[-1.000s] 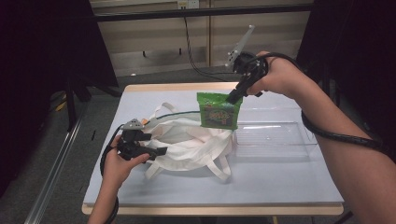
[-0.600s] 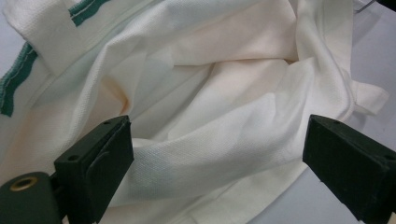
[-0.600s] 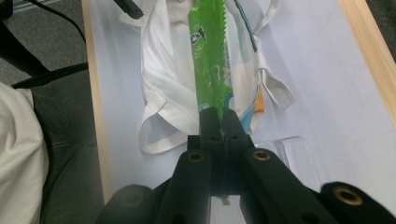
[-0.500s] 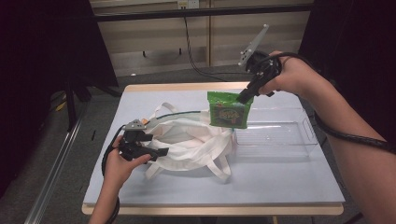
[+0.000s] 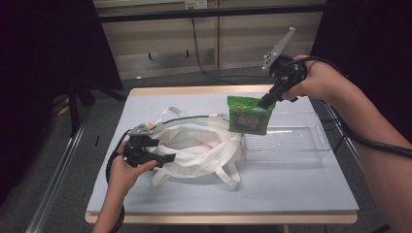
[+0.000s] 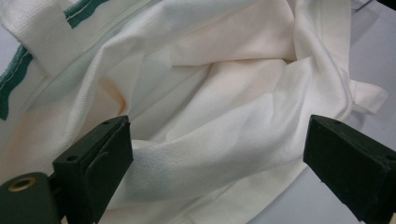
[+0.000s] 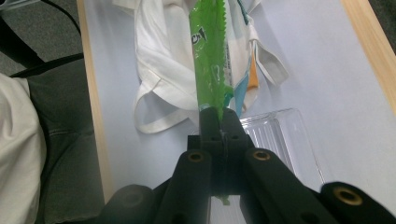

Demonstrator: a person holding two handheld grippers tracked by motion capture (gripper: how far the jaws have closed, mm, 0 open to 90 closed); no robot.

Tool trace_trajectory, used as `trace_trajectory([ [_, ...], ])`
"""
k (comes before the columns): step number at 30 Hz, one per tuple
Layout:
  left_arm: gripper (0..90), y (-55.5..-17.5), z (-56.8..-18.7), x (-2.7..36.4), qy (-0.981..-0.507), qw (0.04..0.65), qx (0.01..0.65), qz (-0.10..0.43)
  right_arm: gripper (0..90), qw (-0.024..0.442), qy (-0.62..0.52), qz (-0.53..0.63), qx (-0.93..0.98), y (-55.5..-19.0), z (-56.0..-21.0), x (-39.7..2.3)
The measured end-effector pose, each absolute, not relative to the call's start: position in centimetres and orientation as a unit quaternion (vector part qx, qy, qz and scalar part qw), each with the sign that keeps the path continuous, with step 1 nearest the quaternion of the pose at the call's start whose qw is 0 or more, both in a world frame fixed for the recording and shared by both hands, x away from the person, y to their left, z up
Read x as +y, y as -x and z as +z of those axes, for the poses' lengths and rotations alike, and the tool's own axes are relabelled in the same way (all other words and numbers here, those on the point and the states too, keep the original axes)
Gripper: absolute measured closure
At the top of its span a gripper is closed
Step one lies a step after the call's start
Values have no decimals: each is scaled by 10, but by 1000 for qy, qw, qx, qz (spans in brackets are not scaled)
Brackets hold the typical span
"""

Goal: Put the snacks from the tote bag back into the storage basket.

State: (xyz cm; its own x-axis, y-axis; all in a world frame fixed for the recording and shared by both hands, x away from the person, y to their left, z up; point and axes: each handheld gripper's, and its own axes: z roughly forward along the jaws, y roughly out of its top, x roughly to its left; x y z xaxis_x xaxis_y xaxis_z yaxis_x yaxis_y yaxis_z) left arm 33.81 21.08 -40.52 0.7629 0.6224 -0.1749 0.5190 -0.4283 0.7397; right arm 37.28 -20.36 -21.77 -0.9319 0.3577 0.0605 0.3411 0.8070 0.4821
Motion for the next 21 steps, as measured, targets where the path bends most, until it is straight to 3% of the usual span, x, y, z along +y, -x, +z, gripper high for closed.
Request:
trace_trajectory([
  [21,82,-340,-406,212,-841,416,341,59,900,21,-190,243,951,-366,-224,-235],
])
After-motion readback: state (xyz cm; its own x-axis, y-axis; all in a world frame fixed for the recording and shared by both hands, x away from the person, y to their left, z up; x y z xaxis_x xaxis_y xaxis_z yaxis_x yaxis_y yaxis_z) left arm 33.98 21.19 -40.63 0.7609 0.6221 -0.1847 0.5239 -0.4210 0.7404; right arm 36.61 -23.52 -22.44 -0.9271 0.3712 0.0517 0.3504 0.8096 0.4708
